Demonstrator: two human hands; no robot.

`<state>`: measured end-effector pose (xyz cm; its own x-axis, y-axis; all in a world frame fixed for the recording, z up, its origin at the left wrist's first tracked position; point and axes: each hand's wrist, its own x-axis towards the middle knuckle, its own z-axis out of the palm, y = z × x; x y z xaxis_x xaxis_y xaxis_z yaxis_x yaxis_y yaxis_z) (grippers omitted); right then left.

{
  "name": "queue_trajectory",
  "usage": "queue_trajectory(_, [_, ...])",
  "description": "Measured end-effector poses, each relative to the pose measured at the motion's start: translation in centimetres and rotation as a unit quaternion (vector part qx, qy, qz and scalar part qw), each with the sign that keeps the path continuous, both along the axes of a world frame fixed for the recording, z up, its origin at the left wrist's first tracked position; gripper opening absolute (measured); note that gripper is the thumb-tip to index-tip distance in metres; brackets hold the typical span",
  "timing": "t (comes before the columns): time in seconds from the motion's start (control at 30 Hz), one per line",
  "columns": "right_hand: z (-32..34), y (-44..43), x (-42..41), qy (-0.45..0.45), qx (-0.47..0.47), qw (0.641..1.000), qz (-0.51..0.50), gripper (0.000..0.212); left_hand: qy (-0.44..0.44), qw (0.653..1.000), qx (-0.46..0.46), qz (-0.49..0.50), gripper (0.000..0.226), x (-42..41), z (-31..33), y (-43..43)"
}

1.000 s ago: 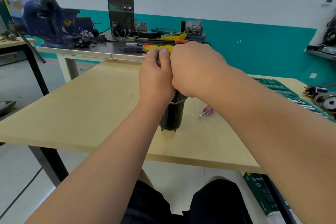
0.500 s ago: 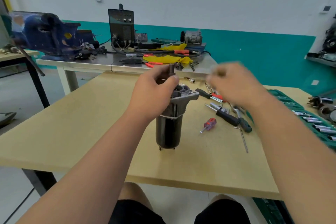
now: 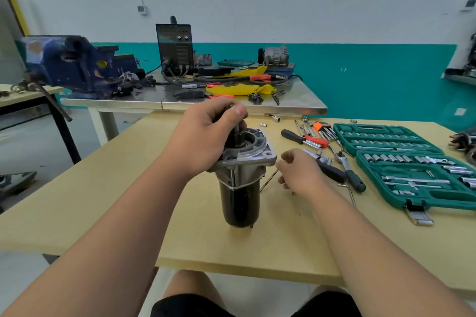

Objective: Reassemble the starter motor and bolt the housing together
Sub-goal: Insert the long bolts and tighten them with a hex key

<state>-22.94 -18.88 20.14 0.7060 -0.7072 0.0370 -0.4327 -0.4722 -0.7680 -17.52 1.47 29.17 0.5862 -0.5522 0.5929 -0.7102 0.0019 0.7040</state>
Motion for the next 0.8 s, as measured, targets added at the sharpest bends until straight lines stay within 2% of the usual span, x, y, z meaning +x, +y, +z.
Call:
queue_trajectory(0.03, [0.2,0.6,-0.4,-0.039,-0.013,0.999,0.007,0.034,-0.007,1.0,-0.006,-0.009,0.023,0.2,-0.2,0.6])
queue_trajectory(0.07, [0.4,1.2,-0.9,-0.088,0.012,0.996,0.026,0.034,-0.012,1.0,-0.013,-0.013,0.022,0.4,-0.4,1.2])
queue_trajectory(0.13, [0.4,2.7,-1.9,-0.143,0.114,0.978,0.105,0.037,-0.005,0.999,-0.041,-0.007,0.022,1.1,-1.0,2.5])
queue_trajectory(0.2, [-0.4,4.4,-2.9,-0.128,0.148,0.959,0.205,0.045,0.053,0.995,-0.08,0.0,0.023,2.0,-1.9,4.0])
queue_trajectory(0.27, [-1.0,6.0,-3.2,-0.097,0.119,0.952,0.266,0.066,0.138,0.985,-0.1,-0.004,0.023,3.5,-2.8,5.9])
queue_trajectory(0.33, [-1.2,7.2,-2.5,-0.068,0.109,0.955,0.268,0.089,0.184,0.978,-0.101,-0.005,0.025,5.0,-3.9,7.4])
queue_trajectory(0.37, [-1.2,7.6,-1.9,-0.065,0.12,0.958,0.252,0.094,0.206,0.971,-0.12,-0.009,0.027,5.6,-4.4,7.8])
queue_trajectory(0.4, [-1.1,7.8,-1.2,-0.063,0.13,0.961,0.235,0.093,0.232,0.961,-0.15,-0.016,0.03,5.9,-4.9,8.0])
queue_trajectory(0.5, [-1.0,8.0,0.3,-0.053,0.111,0.972,0.199,0.072,0.318,0.918,-0.235,-0.014,0.039,6.4,-6.1,7.4])
queue_trajectory(0.6, [-1.8,7.9,0.5,-0.037,0.038,0.977,0.205,0.067,0.383,0.875,-0.295,0.015,0.046,6.9,-7.0,6.5])
queue_trajectory(0.7, [-2.4,7.9,-0.1,0.004,-0.016,0.961,0.274,0.075,0.384,0.863,-0.32,0.076,0.043,7.6,-7.5,5.9])
queue_trajectory(0.8, [-2.4,7.8,-0.1,0.033,-0.082,0.952,0.294,0.077,0.381,0.865,-0.29,0.151,0.032,8.3,-9.2,5.1])
